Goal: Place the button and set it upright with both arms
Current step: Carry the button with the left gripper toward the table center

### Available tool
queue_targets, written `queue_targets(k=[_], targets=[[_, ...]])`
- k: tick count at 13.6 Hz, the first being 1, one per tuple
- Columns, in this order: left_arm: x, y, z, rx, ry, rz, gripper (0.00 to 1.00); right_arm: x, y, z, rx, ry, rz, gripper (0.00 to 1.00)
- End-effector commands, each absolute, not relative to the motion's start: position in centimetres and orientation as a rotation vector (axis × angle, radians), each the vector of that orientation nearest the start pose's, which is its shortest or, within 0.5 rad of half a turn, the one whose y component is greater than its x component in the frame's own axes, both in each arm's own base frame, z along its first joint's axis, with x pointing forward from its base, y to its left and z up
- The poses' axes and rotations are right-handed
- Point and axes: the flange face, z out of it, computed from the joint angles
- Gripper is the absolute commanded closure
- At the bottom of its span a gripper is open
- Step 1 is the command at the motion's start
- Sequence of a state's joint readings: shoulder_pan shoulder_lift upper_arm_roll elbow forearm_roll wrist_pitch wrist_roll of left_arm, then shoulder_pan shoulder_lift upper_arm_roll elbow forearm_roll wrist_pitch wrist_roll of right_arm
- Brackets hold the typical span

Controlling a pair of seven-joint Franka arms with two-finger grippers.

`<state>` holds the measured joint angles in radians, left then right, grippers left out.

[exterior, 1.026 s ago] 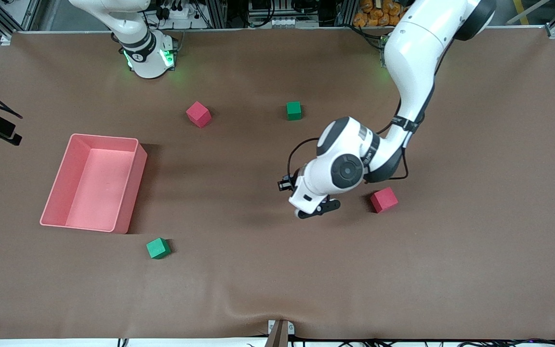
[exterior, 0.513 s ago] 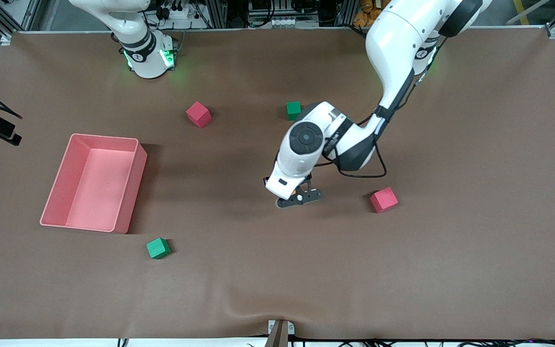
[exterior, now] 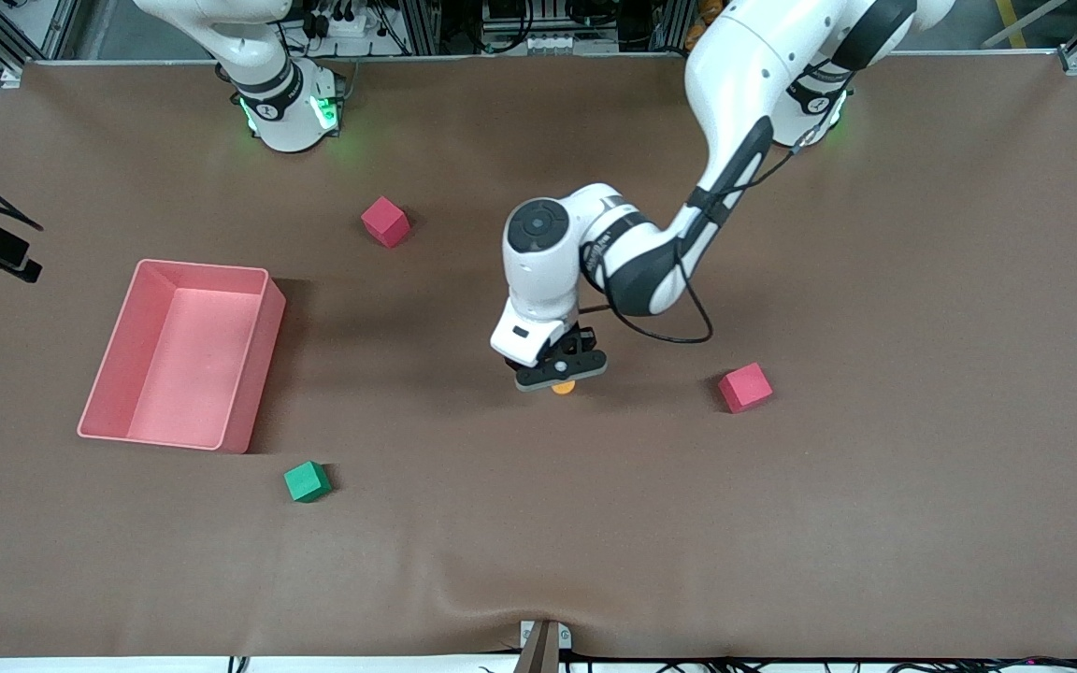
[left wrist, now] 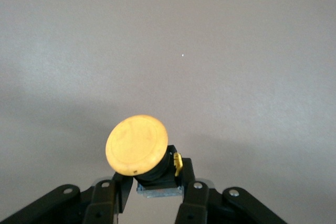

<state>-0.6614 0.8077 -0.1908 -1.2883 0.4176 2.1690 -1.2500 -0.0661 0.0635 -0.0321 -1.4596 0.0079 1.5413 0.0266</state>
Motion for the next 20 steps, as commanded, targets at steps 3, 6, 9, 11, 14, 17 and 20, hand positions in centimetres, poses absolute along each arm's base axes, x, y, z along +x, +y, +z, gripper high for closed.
queue_targets(k=[3, 6, 9, 11, 14, 17, 20], targets=[[50.5, -56.3, 23.6, -2.941, -0.391, -0.628, 1.00, 57.0, -5.9, 64.0, -3.122, 0.193, -0.037, 0.00], [48.9, -57.3, 21.2, -2.898, -0.402, -0.713, 1.00, 57.0, -5.9, 64.0, -3.122, 0.193, -0.037, 0.00], [47.7, -57.9, 19.1, -2.836, -0.401, -0.839, 1.00, 57.0, -5.9, 64.0, -3.122, 0.196, -0.037, 0.00], [47.2, -57.9, 17.8, -2.803, -0.375, -0.874, 1.00, 57.1, -5.8, 64.0, -3.121, 0.193, -0.037, 0.00], [46.6, -57.9, 16.2, -2.759, -0.334, -0.937, 1.00, 57.0, -5.9, 63.9, -3.120, 0.198, -0.032, 0.00], [46.5, -58.0, 15.6, -2.736, -0.308, -0.994, 1.00, 57.0, -6.0, 63.9, -3.120, 0.200, -0.032, 0.00], [46.5, -58.0, 15.8, -2.734, -0.295, -0.999, 0.01, 57.0, -6.0, 63.9, -3.120, 0.200, -0.032, 0.00]])
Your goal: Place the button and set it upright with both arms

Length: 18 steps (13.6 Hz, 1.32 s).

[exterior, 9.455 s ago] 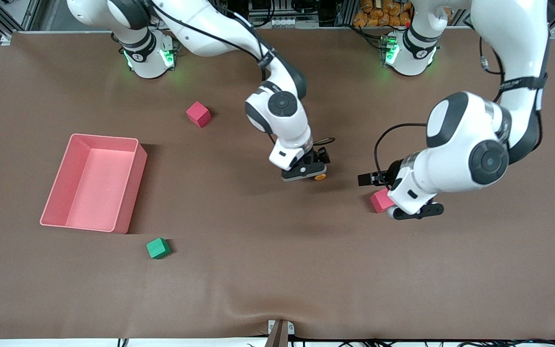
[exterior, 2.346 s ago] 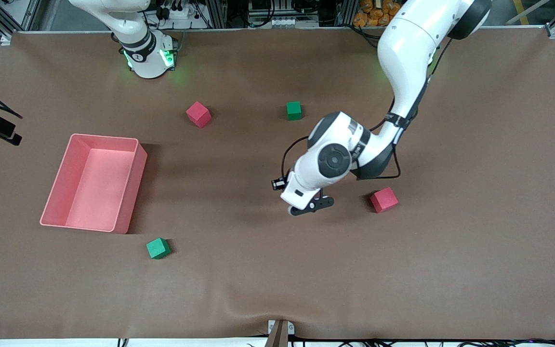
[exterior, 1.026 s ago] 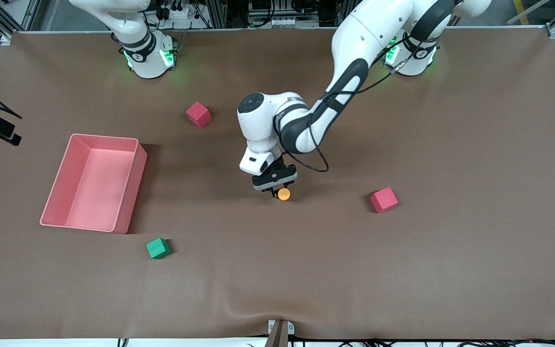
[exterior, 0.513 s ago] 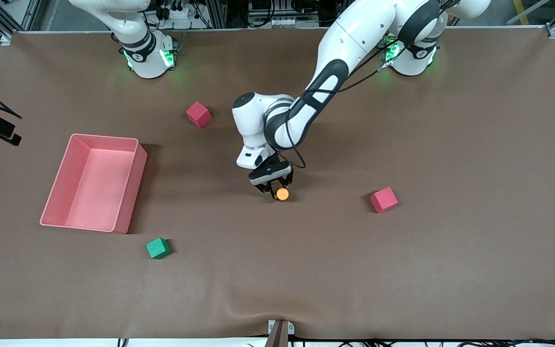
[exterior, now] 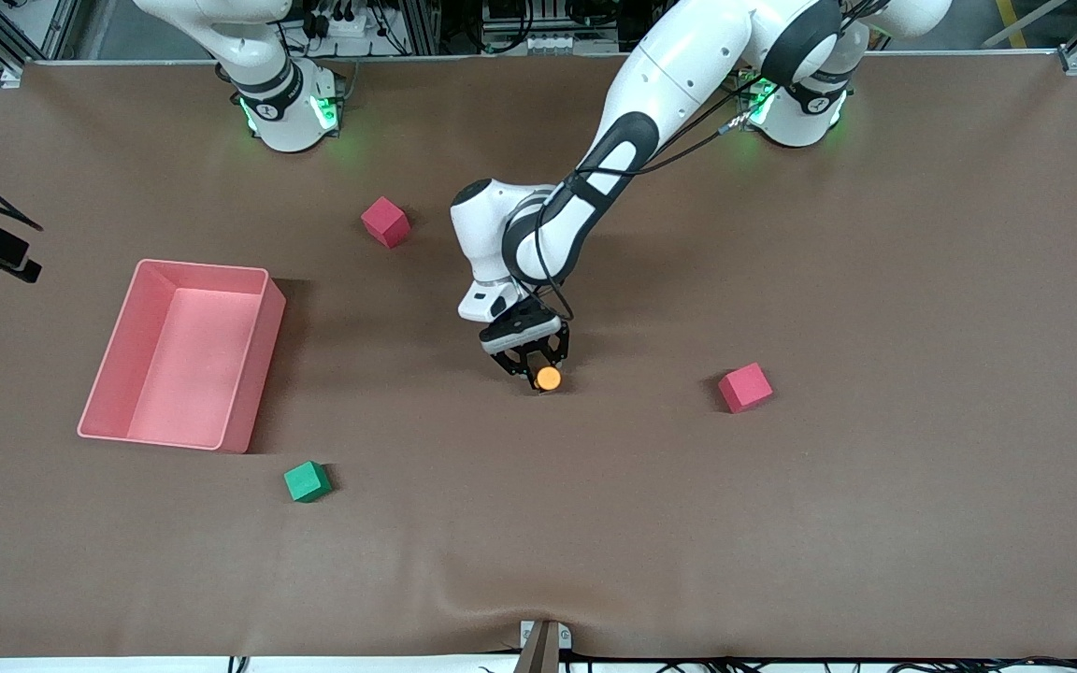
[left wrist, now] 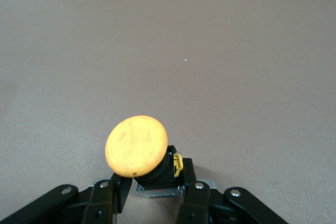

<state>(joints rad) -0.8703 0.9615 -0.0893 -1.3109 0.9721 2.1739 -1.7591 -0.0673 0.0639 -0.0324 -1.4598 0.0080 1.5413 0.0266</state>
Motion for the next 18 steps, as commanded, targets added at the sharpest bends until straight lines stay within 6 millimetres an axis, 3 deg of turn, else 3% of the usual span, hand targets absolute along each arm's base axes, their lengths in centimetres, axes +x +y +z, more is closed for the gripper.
queue_targets(k=[1, 6, 9, 12, 16, 18], targets=[[46.4, -58.2, 15.9, -2.739, -0.299, -0.996, 0.00, 57.0, -6.0, 63.9, -3.120, 0.200, -0.032, 0.00], [45.6, -59.4, 18.8, -2.798, -0.387, -0.949, 0.00, 57.0, -6.1, 63.9, -3.120, 0.203, -0.032, 0.00], [45.8, -59.5, 21.7, -2.813, -0.492, -0.881, 0.00, 57.0, -6.2, 63.9, -3.120, 0.205, -0.032, 0.00], [45.7, -59.6, 26.1, -2.865, -0.645, -0.735, 0.00, 57.0, -6.1, 63.9, -3.120, 0.203, -0.032, 0.00], [46.4, -58.1, 32.0, -2.886, -0.669, -0.546, 0.00, 57.0, -6.1, 63.9, -3.120, 0.203, -0.032, 0.00], [48.0, -56.2, 37.0, -2.940, -0.728, -0.472, 0.00, 57.0, -6.1, 63.9, -3.120, 0.203, -0.032, 0.00]])
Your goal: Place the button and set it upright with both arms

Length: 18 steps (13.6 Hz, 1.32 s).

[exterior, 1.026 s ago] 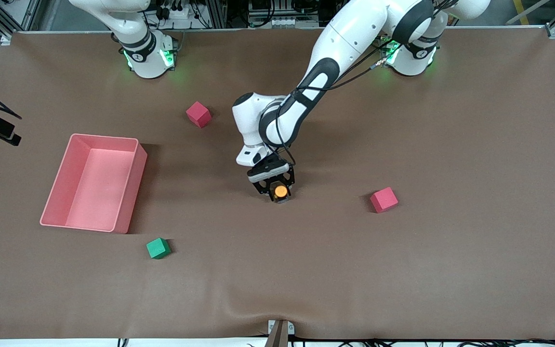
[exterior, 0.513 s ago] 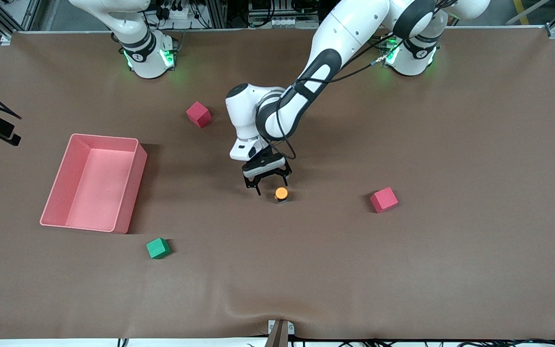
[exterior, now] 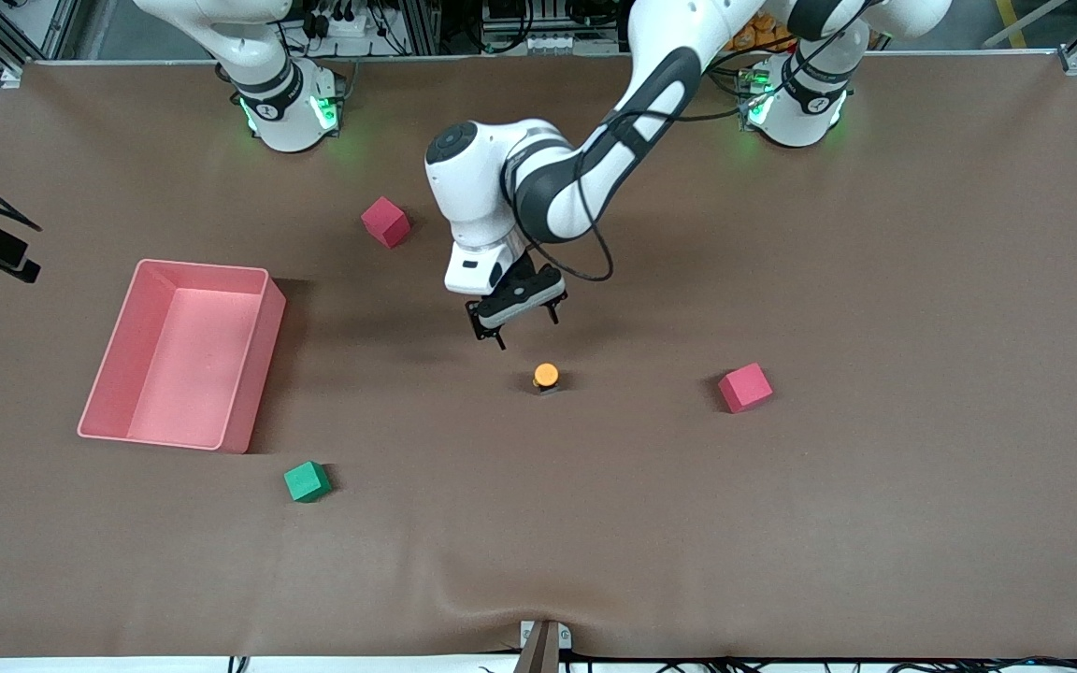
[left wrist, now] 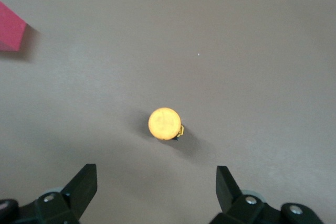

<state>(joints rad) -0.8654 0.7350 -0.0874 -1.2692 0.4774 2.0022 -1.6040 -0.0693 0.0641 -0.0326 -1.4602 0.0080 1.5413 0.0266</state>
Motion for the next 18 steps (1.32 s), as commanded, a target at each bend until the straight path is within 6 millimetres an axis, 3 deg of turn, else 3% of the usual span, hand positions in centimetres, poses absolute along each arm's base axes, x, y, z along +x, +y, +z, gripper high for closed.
queue_targets(k=[1, 4, 9, 13, 15, 16, 18], targets=[[49.0, -54.9, 39.5, -2.973, -0.746, -0.430, 0.00, 57.0, -6.1, 63.9, -3.120, 0.203, -0.030, 0.00], [52.1, -49.8, 45.6, -3.030, -0.690, -0.342, 0.00, 57.0, -6.1, 63.9, -3.120, 0.203, -0.030, 0.00], [58.8, -36.2, 53.6, -3.068, -0.701, -0.270, 0.00, 57.0, -6.0, 63.9, -3.120, 0.200, -0.032, 0.00], [61.3, -26.2, 57.5, -3.034, -0.694, -0.264, 0.00, 57.0, -6.0, 63.9, -3.120, 0.200, -0.030, 0.00], [61.9, -22.0, 58.6, -3.017, -0.673, -0.232, 0.00, 57.0, -5.9, 63.9, -3.120, 0.198, -0.030, 0.00], [62.2, -19.9, 58.7, -3.024, -0.563, -0.198, 0.00, 57.0, -5.8, 63.9, -3.120, 0.195, -0.030, 0.00], [62.0, -16.9, 60.4, -3.021, -0.515, -0.204, 0.00, 57.0, -5.9, 63.9, -3.120, 0.198, -0.032, 0.00]])
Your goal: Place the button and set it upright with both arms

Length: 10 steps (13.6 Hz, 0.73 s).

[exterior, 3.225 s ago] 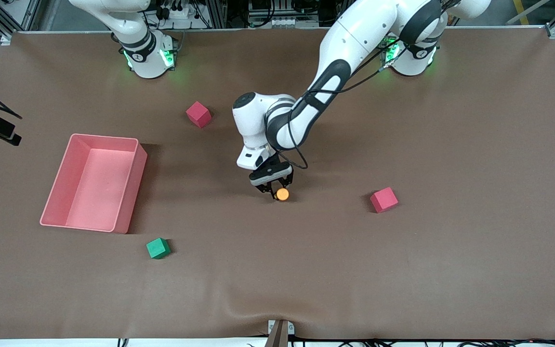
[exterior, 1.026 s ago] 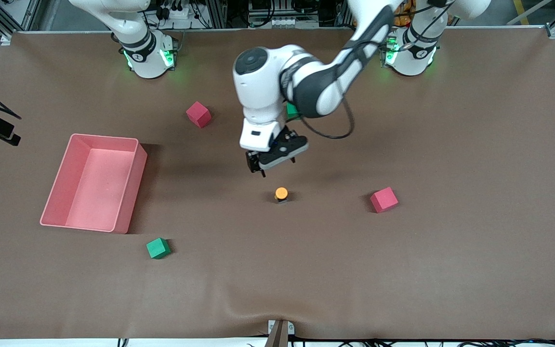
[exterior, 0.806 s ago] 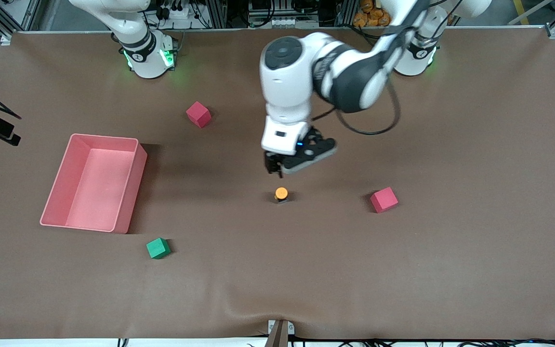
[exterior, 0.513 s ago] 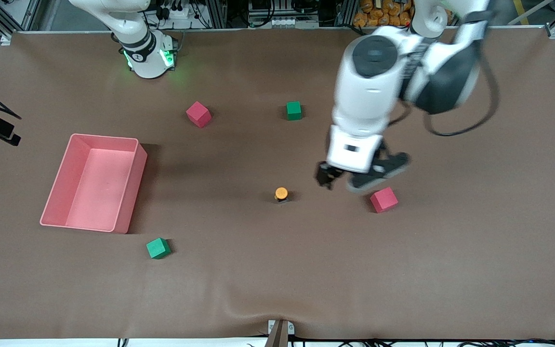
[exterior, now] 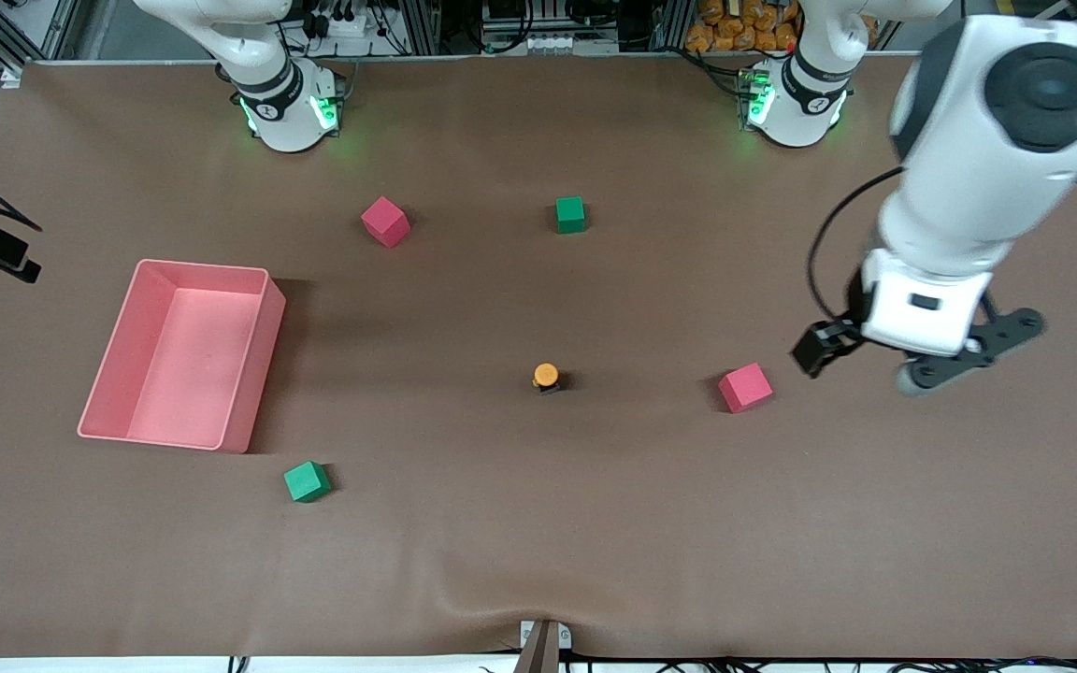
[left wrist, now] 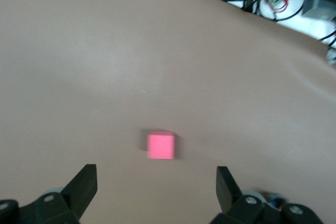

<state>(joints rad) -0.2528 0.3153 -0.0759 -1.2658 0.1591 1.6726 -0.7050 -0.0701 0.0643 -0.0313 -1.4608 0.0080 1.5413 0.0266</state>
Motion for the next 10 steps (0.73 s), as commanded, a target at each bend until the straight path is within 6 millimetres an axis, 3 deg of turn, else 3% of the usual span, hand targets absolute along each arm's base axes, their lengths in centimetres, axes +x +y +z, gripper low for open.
queue_targets(k=[1, 7, 10], targets=[[61.7, -16.0, 61.2, -3.017, -0.515, -0.204, 0.00, 57.0, -5.9, 63.9, -3.120, 0.198, -0.032, 0.00], [60.4, -12.0, 62.9, -3.035, -0.324, -0.096, 0.00, 57.0, -5.9, 63.9, -3.120, 0.198, -0.032, 0.00], [60.0, -8.8, 64.6, -3.041, -0.345, -0.124, 0.00, 57.0, -6.0, 63.9, -3.120, 0.200, -0.032, 0.00]])
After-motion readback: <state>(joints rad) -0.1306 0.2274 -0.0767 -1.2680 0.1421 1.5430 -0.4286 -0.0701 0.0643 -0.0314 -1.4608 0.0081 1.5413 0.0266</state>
